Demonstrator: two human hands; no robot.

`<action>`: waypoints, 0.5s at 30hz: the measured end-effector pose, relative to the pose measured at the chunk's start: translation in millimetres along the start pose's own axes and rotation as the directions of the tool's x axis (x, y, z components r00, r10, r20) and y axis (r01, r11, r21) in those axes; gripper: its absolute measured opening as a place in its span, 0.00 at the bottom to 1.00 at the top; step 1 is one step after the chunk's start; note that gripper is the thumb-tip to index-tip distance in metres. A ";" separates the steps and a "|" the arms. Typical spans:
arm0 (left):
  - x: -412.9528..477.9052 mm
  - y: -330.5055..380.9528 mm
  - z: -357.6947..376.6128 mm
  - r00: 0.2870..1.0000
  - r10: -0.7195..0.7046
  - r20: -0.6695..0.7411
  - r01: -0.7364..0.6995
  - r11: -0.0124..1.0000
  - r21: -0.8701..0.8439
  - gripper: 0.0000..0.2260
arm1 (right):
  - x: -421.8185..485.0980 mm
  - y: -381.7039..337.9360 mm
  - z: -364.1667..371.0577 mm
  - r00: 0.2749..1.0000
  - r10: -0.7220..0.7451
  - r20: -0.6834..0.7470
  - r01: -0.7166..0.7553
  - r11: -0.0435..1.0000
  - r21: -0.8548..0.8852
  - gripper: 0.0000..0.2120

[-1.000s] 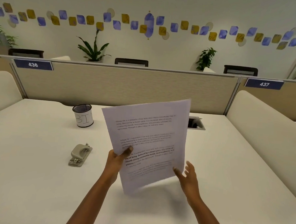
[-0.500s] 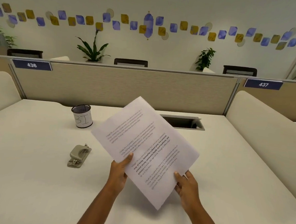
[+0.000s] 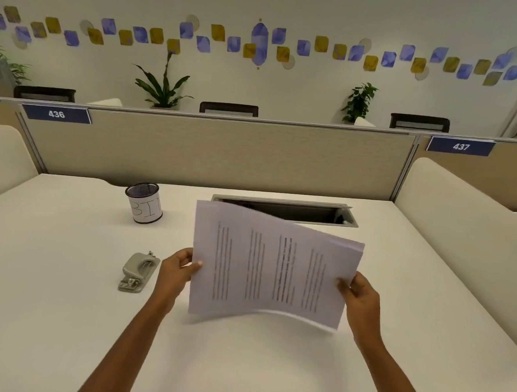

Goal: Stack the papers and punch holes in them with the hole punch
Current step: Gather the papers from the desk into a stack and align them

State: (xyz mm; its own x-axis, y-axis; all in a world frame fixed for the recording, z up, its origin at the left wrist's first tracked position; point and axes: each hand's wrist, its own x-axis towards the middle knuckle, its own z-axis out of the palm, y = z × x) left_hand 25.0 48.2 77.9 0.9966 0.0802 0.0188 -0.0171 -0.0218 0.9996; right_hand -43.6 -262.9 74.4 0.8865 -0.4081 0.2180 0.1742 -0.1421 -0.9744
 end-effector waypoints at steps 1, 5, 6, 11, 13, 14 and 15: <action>1.0 2.3 1.9 1.000 0.023 -0.013 -0.023 1.000 -0.008 0.08 | 1.2 -4.4 1.8 0.999 -0.039 -0.002 0.039 0.999 -0.008 0.12; 2.5 4.7 3.8 0.999 0.034 -0.001 -0.034 0.999 -0.022 0.09 | 5.1 -7.6 5.2 0.996 -0.084 0.026 0.085 0.995 -0.044 0.08; 1.7 3.3 3.9 1.000 0.031 0.007 -0.031 1.000 -0.002 0.12 | 5.3 -4.9 5.4 0.997 -0.068 0.046 0.071 0.996 -0.050 0.07; -2.9 -3.0 6.9 0.998 0.062 -0.033 -0.062 0.998 0.014 0.16 | 3.9 1.6 6.1 0.997 -0.033 0.064 0.037 0.997 -0.066 0.09; -3.4 -3.7 6.0 0.996 0.069 -0.053 -0.069 0.998 0.006 0.15 | 4.5 1.4 5.6 0.998 -0.043 0.041 0.045 0.997 -0.067 0.09; -3.9 -4.2 5.0 0.997 0.068 -0.049 -0.068 0.998 -0.006 0.15 | 4.8 1.4 5.2 0.998 -0.043 0.034 0.045 0.997 -0.062 0.10; -4.7 -4.8 4.1 0.998 0.061 -0.035 -0.061 0.998 -0.021 0.15 | 4.9 1.5 4.8 0.999 -0.039 0.032 0.041 0.998 -0.054 0.10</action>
State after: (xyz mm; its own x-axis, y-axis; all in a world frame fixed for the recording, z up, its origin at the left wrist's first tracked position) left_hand 20.8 43.9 72.9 0.9903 0.1135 0.0801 -0.0800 -0.0053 0.9968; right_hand -36.9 -260.8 73.8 0.8923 -0.3729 0.2543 0.1869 -0.2076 -0.9602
